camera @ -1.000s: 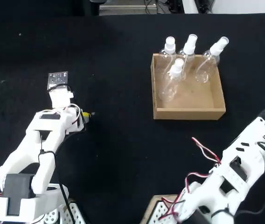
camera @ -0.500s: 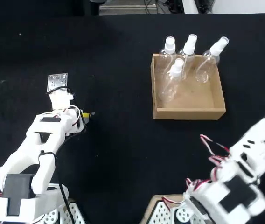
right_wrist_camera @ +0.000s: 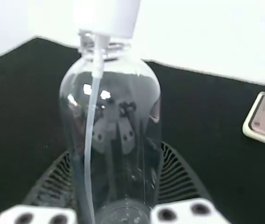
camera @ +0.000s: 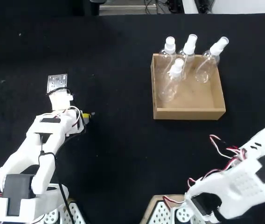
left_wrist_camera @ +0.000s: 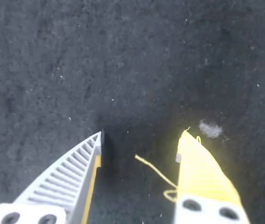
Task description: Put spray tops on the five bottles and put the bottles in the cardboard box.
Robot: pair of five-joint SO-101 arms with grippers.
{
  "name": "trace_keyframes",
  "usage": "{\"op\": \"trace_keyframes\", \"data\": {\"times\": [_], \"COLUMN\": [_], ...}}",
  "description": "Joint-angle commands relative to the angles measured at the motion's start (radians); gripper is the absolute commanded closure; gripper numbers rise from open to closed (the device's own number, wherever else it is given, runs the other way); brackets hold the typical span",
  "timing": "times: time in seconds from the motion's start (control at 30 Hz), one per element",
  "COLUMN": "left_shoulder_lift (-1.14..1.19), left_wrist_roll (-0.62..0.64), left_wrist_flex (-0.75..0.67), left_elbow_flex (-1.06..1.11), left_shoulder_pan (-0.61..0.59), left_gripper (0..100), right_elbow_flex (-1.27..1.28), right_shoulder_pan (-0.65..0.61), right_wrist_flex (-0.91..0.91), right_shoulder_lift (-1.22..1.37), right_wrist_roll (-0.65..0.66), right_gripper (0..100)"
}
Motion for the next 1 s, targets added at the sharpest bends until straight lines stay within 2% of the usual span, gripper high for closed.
{"op": "trace_keyframes", "data": {"times": [0.0,0.17,0.4,0.6,0.67,0.83,0.97], "left_shoulder_lift": [-0.028,-0.028,-0.028,-0.028,-0.028,-0.028,-0.028], "left_wrist_roll": [0.0,0.0,0.0,0.0,0.0,0.0,0.0], "left_wrist_flex": [-0.017,-0.017,-0.018,-0.018,-0.018,-0.018,-0.018], "left_elbow_flex": [-0.007,-0.005,-0.005,-0.01,-0.012,-0.012,-0.012], "left_shoulder_pan": [-0.002,-0.002,-0.002,-0.002,-0.002,-0.002,-0.002], "left_gripper": [75,75,75,75,75,75,75], "right_elbow_flex": [-0.076,-0.177,-0.357,-0.403,-0.403,-0.401,-0.381], "right_shoulder_pan": [0.011,0.014,0.018,0.018,0.014,-0.015,-0.018], "right_wrist_flex": [-0.193,-0.362,-0.371,-0.37,-0.365,-0.365,-0.37], "right_shoulder_lift": [0.082,0.255,0.461,0.51,0.51,0.513,0.509], "right_wrist_roll": [0.0,0.009,0.061,0.063,0.086,0.169,0.173], "right_gripper": [98.8,98.7,98.7,98.5,95.0,77.3,72.9]}}
